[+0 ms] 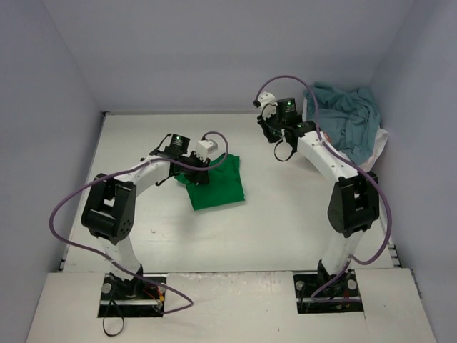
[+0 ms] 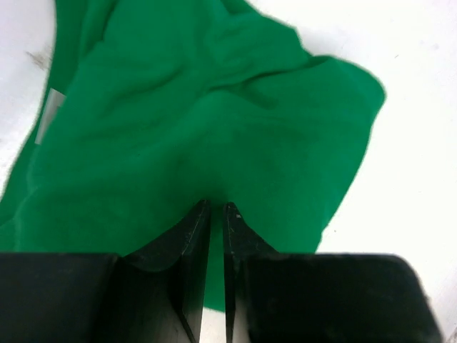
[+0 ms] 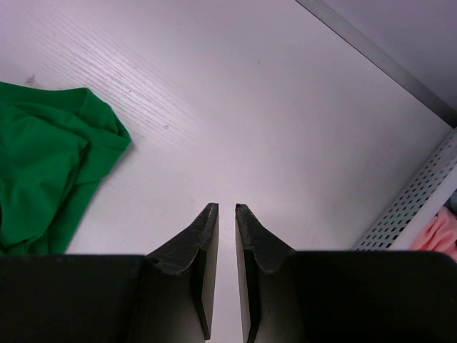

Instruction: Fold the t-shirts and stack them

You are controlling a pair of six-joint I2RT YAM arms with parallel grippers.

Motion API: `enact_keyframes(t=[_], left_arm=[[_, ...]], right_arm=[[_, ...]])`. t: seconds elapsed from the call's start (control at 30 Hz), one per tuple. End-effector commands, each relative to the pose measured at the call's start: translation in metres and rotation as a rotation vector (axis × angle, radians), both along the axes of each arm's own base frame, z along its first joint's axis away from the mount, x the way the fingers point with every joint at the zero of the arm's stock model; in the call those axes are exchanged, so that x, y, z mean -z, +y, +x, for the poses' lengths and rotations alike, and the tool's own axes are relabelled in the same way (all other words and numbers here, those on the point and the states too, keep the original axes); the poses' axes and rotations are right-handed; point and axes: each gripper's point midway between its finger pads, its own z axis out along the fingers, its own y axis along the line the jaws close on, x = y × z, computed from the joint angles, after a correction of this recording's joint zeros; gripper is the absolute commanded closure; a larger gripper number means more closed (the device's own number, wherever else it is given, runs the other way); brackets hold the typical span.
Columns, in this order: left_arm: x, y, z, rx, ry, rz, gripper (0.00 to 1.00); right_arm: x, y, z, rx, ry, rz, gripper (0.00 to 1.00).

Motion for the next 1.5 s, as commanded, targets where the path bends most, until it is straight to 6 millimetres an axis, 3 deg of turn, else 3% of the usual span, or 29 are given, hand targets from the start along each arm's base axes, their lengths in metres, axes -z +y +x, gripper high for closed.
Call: enact_keyframes(t=[0.0,0.2,0.23,0.4,0.47,0.57,0.8,0.97,1.17,1.27,1.43,1.47], left_arm=[[-0.010,-0.010,0.016,0.007,-0.066,-0.024,0.92],[0.008,-0.009,0.019,-0.011,0.013,0.040,0.94],[0.021,-0.009,0.017,-0.004,0.064,0.062,0.94],[0.002,-0.012,0.024,-0.017,0.039,0.053,0.85],[-0.018,-0.012,0.027,-0.027,-0.001,0.039,0.76],[-0.039,-0.011,0.029,-0.030,-0.039,0.032,0.73],[-0.057,-0.009,0.026,-0.037,-0.041,0.035,0.72],[-0.068,-0.008,0.008,-0.027,0.012,0.026,0.72],[-0.074,0.025,-0.005,-0.127,0.022,0.123,0.63],[-0.077,0.044,-0.004,-0.237,0.077,0.088,0.47],[-0.065,0.085,0.004,-0.480,0.325,-0.037,0.45],[-0.057,0.086,0.002,-0.492,0.377,-0.052,0.45]], right_arm=[[-0.041,0.006,-0.012,-0.030,-0.066,0.067,0.87],[-0.050,0.006,-0.020,-0.055,-0.068,0.075,0.85],[-0.054,0.006,-0.021,-0.057,-0.074,0.081,0.85],[-0.058,0.008,-0.024,-0.071,-0.073,0.091,0.84],[-0.055,0.009,-0.026,-0.075,-0.064,0.093,0.84],[-0.054,0.010,-0.028,-0.078,-0.059,0.100,0.83],[-0.060,0.009,-0.035,-0.079,-0.067,0.110,0.83],[-0.059,0.007,-0.040,-0.078,-0.064,0.110,0.82],[-0.060,0.007,-0.046,-0.092,-0.062,0.111,0.70],[-0.060,0.006,-0.050,-0.098,-0.060,0.107,0.58],[-0.062,0.007,-0.054,-0.106,-0.057,0.114,0.54],[-0.063,0.007,-0.055,-0.108,-0.058,0.116,0.54]])
